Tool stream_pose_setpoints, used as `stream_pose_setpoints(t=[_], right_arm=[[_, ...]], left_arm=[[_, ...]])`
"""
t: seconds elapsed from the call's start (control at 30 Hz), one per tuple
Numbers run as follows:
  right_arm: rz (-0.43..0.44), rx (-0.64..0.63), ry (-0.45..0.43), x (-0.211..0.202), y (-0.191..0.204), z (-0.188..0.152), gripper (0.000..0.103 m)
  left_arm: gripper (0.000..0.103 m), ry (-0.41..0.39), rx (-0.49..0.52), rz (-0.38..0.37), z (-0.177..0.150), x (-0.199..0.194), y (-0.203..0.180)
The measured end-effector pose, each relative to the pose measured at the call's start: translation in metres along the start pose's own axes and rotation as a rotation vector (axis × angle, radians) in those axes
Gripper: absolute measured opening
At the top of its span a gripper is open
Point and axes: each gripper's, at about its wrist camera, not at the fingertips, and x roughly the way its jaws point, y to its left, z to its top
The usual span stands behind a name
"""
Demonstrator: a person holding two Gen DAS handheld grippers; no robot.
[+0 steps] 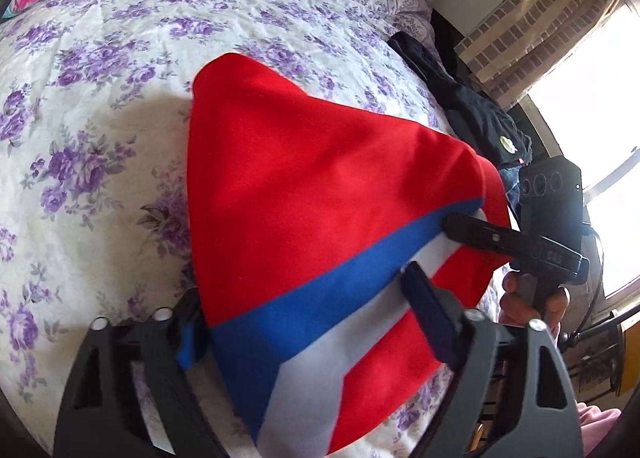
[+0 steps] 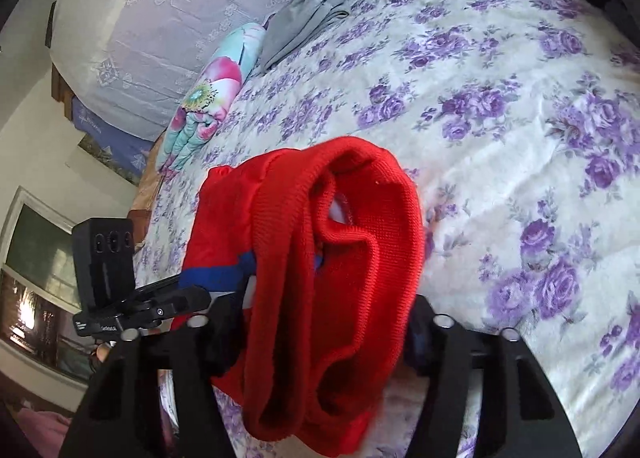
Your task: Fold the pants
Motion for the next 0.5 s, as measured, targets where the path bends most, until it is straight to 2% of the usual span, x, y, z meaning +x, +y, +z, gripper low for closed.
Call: stream_pose_setpoints(t=[0.1,0.17,0.27,0.4,0.5], right_arm=[[-0.024,-0.018,-0.027,-0.003,0.005,-0.002,0.041],[-0.038,-0.048,-0.05,-0.008,0.014,-0.002,0.036],[-0.032,-0.095,-0.08,-0.017,0.028,0.001,0.033],[0.003,-0.162,-0.117,-0.028,0.052,0.011,0.032],[0.02,-0.202,-0.135,-0.027,0.071,0.027,0.032]], left_arm=[[0.067,-0.03,0.023,0.03,-0.001,-0.004,-0.008],[0.056,-0.056,0.044,0.057,-0.001,-0.009,-0.014],[0.044,-0.086,0.07,0.078,-0.001,-0.019,-0.02],[0.038,-0.127,0.087,0.081,0.005,-0.037,-0.022],[0.038,-0.184,0.115,0.12,0.014,-0.059,-0.023]])
